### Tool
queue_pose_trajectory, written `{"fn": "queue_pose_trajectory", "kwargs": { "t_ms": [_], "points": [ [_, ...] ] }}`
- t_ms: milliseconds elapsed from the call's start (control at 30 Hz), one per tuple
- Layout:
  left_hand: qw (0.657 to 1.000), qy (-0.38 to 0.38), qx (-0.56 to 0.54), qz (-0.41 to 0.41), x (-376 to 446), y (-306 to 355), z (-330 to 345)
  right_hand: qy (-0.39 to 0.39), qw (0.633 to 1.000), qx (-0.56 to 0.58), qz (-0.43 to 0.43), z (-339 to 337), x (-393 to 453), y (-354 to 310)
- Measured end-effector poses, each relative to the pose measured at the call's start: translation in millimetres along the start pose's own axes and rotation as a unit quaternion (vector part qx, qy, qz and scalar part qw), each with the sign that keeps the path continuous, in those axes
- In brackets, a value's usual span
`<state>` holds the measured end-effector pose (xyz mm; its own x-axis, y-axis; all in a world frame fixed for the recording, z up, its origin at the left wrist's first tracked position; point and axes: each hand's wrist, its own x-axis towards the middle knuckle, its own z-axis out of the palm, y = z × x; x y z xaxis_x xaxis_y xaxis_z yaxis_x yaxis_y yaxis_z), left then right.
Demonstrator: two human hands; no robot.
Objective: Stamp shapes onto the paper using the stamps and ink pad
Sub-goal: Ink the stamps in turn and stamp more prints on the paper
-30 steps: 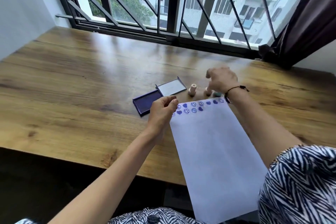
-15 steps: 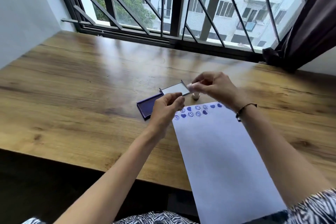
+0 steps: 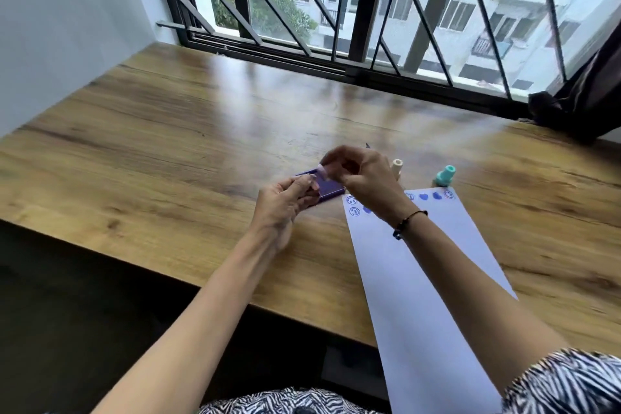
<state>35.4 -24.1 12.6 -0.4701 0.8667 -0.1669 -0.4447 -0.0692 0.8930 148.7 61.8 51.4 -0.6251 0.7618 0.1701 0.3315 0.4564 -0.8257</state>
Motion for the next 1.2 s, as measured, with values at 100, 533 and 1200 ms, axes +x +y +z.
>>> {"fn": "queue_pose_trajectory", "kwargs": {
  "t_ms": [100,533,1200],
  "points": [
    [0.998,0.062,-0.012,0.012,-1,-2,-15,0.017,0.994,-0.103,-0.041,5,16,2],
    [0.993,0.112,0.019,0.035,-5,-15,-20,-0.128,0.917,-0.363,-0.105,47,43,18],
    [0.992,0.064,0.09,0.067,-9,-28,37,0.153,0.983,-0.051,0.088,-28,-10,28]
  ]
}}
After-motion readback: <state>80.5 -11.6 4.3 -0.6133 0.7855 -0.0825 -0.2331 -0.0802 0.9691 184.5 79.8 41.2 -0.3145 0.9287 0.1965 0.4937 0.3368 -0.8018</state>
